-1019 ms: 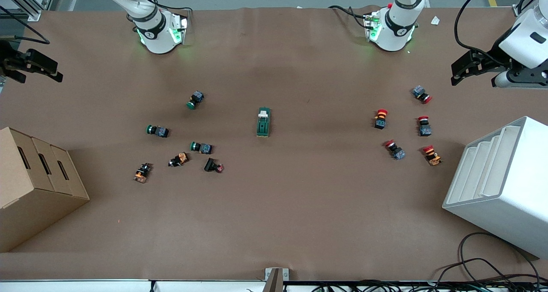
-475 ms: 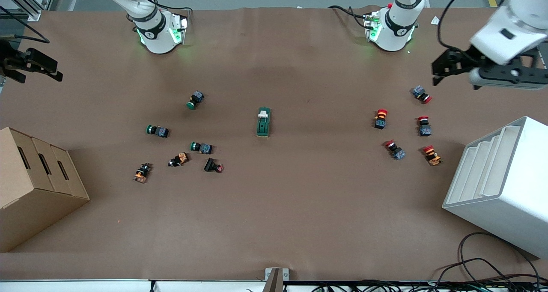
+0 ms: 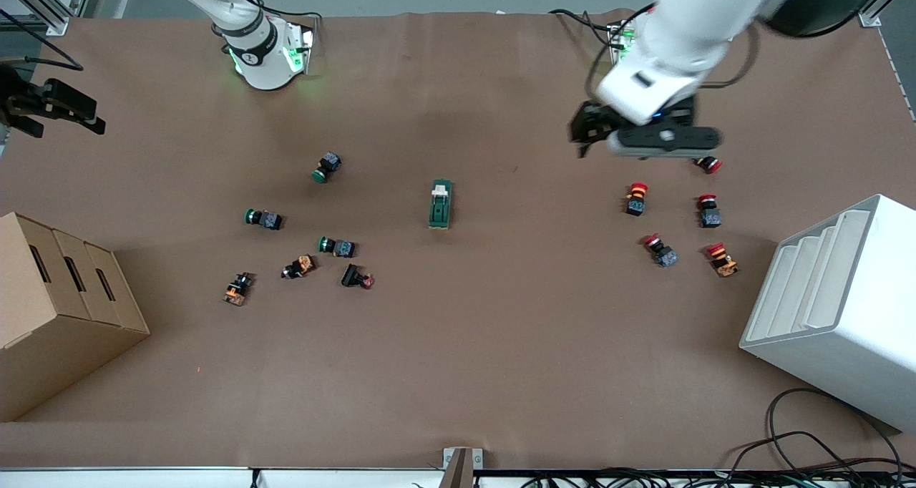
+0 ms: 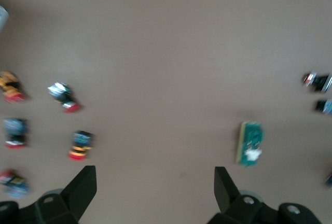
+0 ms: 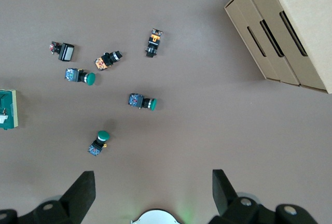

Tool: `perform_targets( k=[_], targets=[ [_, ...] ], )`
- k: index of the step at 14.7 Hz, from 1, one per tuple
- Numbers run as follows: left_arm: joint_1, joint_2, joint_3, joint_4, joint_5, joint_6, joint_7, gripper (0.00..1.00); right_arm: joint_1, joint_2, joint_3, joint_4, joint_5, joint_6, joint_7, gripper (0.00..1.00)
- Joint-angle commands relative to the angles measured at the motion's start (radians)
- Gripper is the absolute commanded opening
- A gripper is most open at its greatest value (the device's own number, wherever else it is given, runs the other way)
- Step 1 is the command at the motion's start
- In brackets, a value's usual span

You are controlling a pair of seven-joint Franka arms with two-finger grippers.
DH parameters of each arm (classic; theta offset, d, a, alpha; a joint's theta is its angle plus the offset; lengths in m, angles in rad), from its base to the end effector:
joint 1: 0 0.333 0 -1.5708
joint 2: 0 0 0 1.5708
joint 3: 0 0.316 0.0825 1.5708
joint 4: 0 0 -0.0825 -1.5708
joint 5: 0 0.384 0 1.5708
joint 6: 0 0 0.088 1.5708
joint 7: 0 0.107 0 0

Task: Close load switch with both arms
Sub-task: 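Move the left gripper over the green load switch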

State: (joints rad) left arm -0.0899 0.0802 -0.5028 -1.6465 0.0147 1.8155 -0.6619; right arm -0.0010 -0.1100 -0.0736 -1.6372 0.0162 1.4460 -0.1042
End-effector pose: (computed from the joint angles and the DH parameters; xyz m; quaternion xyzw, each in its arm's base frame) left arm 0.4994 -0.3228 0.5702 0.9981 0.0348 0.0329 0.0387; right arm 0.5050 -0.0381 0.6414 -0.9990 -0.0159 0.0395 0.0157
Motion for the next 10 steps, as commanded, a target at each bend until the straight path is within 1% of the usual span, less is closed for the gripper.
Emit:
perform_targets(
  k=[1, 4, 5, 7, 9, 10],
  targets=[
    [-0.089, 0.076, -0.01, -0.016, 0.085, 0.08, -0.183, 1.0, -0.019, -0.014, 0.011, 0.026, 0.002, -0.024, -0.002, 1.0],
    [-0.216, 0.177, -0.01, -0.016, 0.157, 0.178, -0.397, 1.0, -0.021, 0.026, 0.011, 0.028, 0.001, -0.022, -0.005, 1.0],
    [-0.256, 0.211, -0.01, -0.016, 0.198, 0.209, -0.477, 1.0, -0.021, 0.035, 0.011, 0.028, -0.001, -0.021, -0.008, 1.0],
    [-0.341, 0.291, -0.01, -0.016, 0.319, 0.266, -0.647, 1.0, -0.024, 0.059, 0.011, 0.028, 0.001, 0.0, -0.009, 1.0],
    [-0.393, 0.361, -0.011, -0.016, 0.431, 0.309, -0.792, 1.0, -0.025, 0.116, 0.009, 0.031, -0.002, 0.027, -0.014, 1.0],
    [-0.419, 0.389, -0.011, -0.016, 0.473, 0.333, -0.829, 1.0, -0.025, 0.153, 0.009, 0.039, -0.013, 0.033, -0.014, 1.0]
  ],
)
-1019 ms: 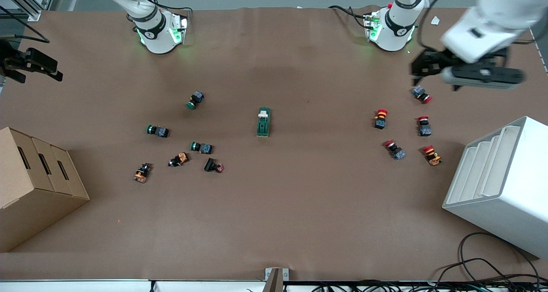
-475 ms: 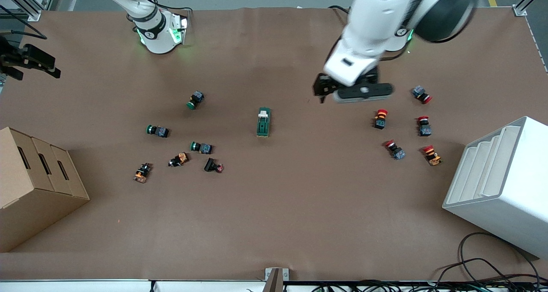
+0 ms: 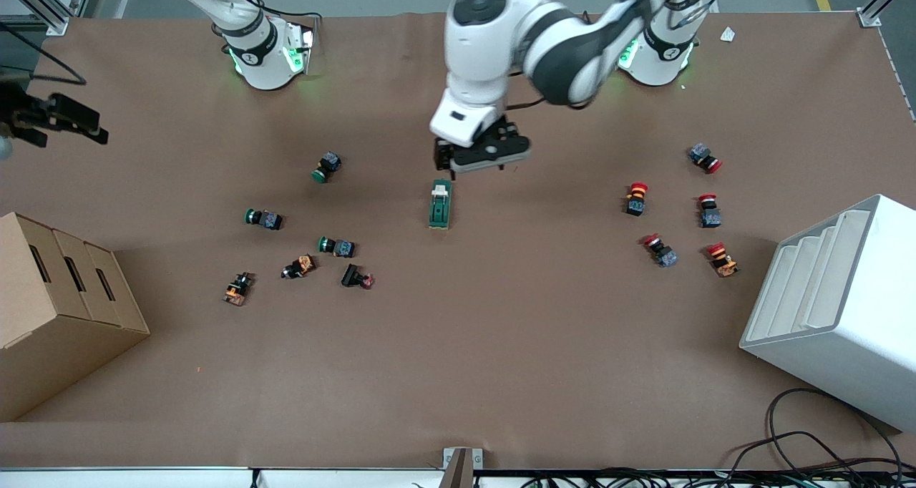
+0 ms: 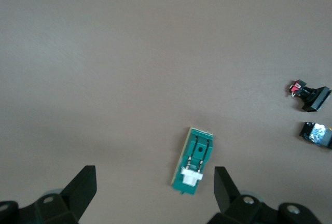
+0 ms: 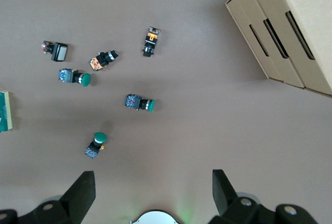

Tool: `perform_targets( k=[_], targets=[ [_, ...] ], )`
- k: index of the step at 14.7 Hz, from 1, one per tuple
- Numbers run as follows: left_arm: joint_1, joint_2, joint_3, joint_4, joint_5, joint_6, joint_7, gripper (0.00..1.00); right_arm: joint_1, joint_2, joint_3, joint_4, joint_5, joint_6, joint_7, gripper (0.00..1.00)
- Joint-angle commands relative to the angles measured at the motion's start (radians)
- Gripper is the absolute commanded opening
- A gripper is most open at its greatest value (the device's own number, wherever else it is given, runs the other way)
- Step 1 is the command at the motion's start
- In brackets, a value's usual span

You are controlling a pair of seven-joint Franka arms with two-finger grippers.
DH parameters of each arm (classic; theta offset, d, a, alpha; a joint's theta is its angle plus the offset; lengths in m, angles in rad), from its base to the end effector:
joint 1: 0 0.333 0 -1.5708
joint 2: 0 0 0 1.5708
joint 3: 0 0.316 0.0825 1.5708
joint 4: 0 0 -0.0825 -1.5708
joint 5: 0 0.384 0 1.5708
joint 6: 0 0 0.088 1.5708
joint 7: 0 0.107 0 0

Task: Close load switch with both arms

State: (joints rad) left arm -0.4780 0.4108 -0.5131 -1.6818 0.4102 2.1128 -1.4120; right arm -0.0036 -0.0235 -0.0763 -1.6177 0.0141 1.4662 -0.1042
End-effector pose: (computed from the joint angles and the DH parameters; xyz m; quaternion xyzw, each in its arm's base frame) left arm 0.4100 -0.5251 0.3952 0.9870 0.1318 0.0910 0.0093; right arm 0.5329 -0.0415 0.6070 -0.9978 -0.0125 0.0630 0.0138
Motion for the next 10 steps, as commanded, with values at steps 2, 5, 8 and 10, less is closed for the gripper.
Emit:
perform_targets(
  k=[2, 5, 8, 10],
  targets=[
    [-0.088, 0.109, 0.001, 0.017, 0.168, 0.055, -0.143, 1.0, -0.013, 0.157, 0.013, 0.059, -0.049, 0.02, -0.012, 1.0],
    [-0.155, 0.189, 0.001, 0.016, 0.358, 0.055, -0.301, 0.99, 0.017, 0.174, 0.018, 0.042, -0.02, 0.025, 0.079, 1.0],
    [-0.221, 0.272, 0.002, 0.001, 0.597, 0.055, -0.494, 0.99, 0.085, 0.191, 0.02, -0.008, 0.064, 0.045, 0.282, 1.0],
    [-0.243, 0.295, 0.002, -0.053, 0.759, 0.055, -0.611, 0.99, 0.143, 0.191, 0.02, -0.074, 0.121, 0.101, 0.442, 1.0]
  ],
)
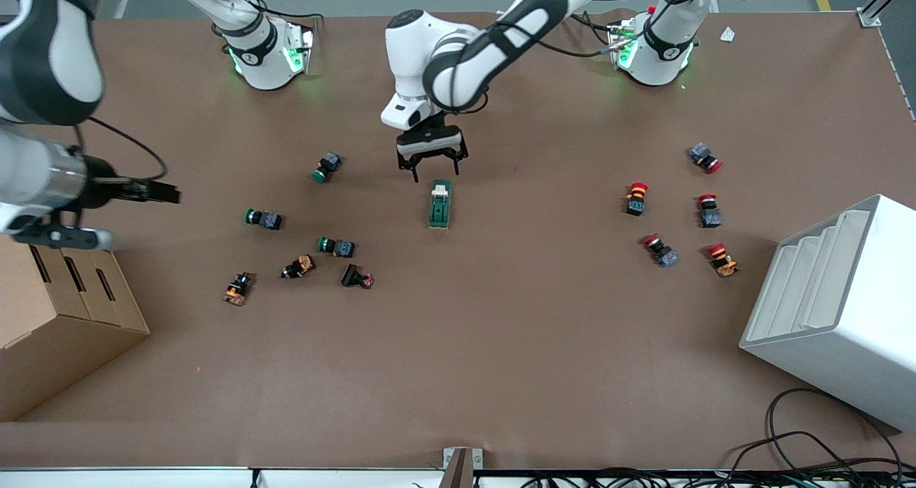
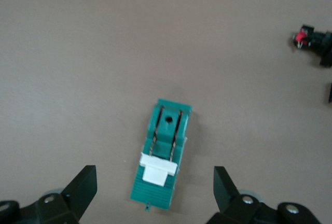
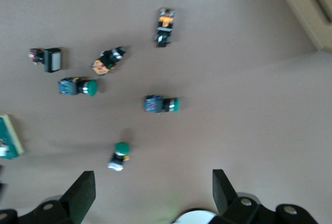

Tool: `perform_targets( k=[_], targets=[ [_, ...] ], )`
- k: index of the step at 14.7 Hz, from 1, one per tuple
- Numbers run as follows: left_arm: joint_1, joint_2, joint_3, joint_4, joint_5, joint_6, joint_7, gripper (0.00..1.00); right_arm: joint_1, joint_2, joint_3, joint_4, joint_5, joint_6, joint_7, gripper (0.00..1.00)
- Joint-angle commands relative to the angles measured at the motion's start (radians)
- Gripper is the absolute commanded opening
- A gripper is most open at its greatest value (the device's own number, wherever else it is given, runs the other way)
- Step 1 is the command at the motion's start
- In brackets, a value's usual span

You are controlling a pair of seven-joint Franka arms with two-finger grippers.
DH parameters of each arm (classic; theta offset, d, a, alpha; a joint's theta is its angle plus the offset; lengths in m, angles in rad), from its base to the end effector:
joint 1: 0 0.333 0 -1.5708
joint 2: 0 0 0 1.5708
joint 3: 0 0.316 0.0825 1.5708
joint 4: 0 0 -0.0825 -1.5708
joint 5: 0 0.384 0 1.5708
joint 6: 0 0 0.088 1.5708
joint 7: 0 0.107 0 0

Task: Close load switch with both arms

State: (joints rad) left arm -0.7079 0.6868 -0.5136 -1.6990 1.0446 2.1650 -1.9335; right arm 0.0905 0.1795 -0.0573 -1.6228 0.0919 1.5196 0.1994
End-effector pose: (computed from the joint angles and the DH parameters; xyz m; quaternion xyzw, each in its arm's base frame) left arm 0.2954 -0.6038 0.2307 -0.9656 -0.0712 -0.2484 0.0280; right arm 0.5843 0.0318 0.4946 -0.9854 0.0865 0.1443 0.0240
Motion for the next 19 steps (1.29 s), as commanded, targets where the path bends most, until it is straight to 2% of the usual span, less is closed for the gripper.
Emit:
perform_targets(
  k=[1, 3, 6, 8, 12, 14, 19],
  targets=[
    [-0.024, 0.029, 0.003, -0.06, 0.197, 0.002, -0.137, 0.99, 0.086, -0.012, 0.001, -0.09, 0.061, 0.077, 0.217, 1.0],
    [-0.034, 0.06, 0.003, -0.086, 0.319, -0.007, -0.227, 0.99, 0.167, -0.006, 0.001, -0.141, 0.097, 0.149, 0.39, 1.0],
    [-0.056, 0.085, 0.012, -0.111, 0.434, -0.037, -0.266, 0.99, 0.279, 0.005, 0.001, -0.239, 0.175, 0.296, 0.598, 1.0],
    [-0.064, 0.112, 0.012, -0.107, 0.495, -0.073, -0.31, 0.99, 0.339, 0.029, -0.001, -0.291, 0.25, 0.391, 0.673, 1.0],
    [-0.11, 0.18, 0.029, -0.106, 0.678, -0.189, -0.511, 0.99, 0.425, 0.121, 0.001, -0.299, 0.351, 0.493, 0.726, 1.0],
    [-0.117, 0.197, 0.029, -0.103, 0.698, -0.195, -0.518, 0.99, 0.462, 0.167, 0.001, -0.299, 0.405, 0.551, 0.726, 1.0],
    [-0.186, 0.223, 0.079, -0.1, 0.698, -0.221, -0.525, 0.99, 0.564, 0.282, 0.001, -0.299, 0.56, 0.729, 0.726, 1.0]
  ],
)
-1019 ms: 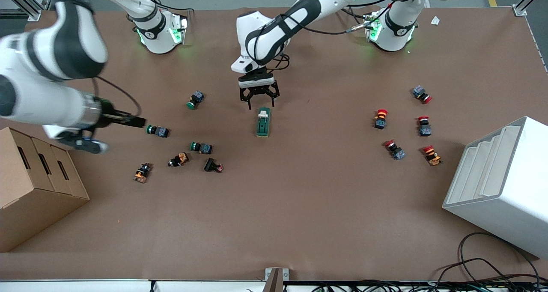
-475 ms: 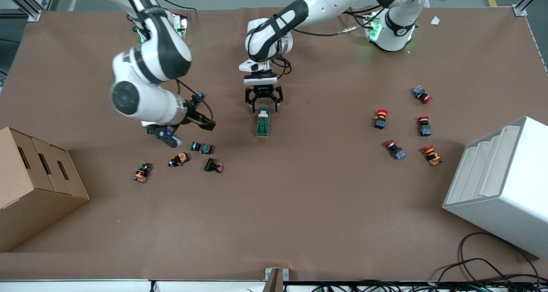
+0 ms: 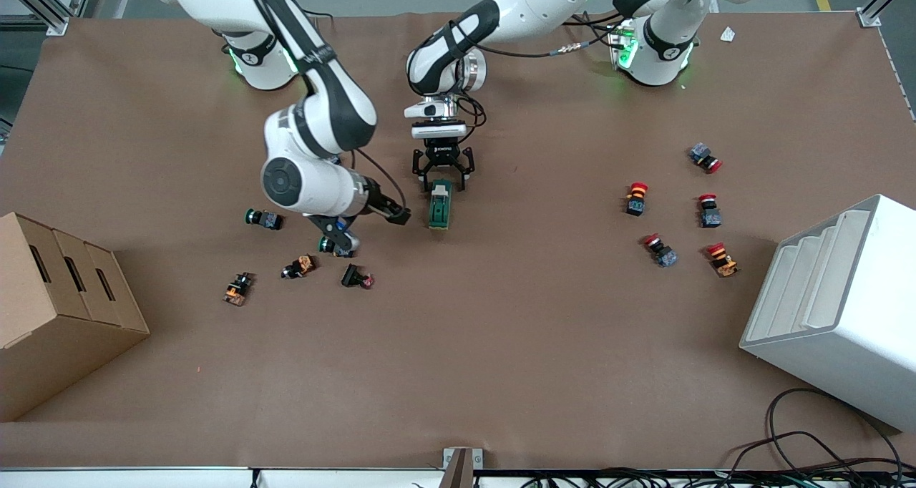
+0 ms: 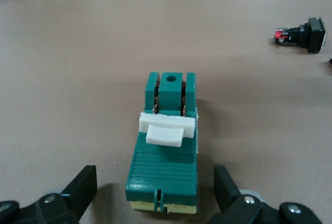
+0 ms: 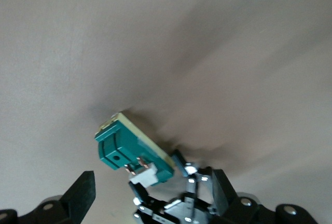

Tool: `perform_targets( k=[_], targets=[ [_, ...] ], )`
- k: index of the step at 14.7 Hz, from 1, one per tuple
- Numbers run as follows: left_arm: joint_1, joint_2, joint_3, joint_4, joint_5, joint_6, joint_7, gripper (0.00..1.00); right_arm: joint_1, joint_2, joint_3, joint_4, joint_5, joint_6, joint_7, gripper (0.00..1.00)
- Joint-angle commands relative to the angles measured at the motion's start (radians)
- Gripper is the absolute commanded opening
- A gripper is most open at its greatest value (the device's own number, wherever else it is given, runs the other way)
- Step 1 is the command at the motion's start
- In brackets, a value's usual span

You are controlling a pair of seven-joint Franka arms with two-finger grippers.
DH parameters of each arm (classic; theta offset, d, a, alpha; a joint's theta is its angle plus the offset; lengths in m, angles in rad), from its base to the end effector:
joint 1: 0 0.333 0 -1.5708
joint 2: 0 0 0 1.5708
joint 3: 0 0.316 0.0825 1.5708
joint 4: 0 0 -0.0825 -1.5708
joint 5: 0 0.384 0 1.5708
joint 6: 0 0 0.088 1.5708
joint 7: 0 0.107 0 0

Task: Close load switch with both arms
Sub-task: 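Bring the right gripper to the white lever of the switch, then flip the white lever over with the right gripper toward the closed position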

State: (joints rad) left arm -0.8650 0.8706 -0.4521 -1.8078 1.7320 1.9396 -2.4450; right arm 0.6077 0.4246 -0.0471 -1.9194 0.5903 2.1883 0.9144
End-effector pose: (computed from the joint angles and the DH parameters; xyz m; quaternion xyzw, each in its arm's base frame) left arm 0.2272 -0.5741 0.0871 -0.8756 0.0070 -0.4826 0.0182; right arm 0.5073 0.3437 0.2627 -0.9089 0.3504 0.1978 0.1094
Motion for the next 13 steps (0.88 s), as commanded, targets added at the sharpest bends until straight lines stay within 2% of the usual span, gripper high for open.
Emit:
perform_targets(
  k=[1, 13],
  targets=[
    [-0.031, 0.041, 0.018, 0.008, 0.011, 0.004, -0.014, 0.99, 0.069, 0.051, -0.01, -0.003, 0.089, 0.094, 0.011, 1.0],
    [-0.029, 0.042, 0.02, 0.008, 0.011, 0.004, -0.014, 0.99, 0.214, 0.152, -0.01, 0.0, 0.226, 0.252, 0.014, 1.0]
  ],
)
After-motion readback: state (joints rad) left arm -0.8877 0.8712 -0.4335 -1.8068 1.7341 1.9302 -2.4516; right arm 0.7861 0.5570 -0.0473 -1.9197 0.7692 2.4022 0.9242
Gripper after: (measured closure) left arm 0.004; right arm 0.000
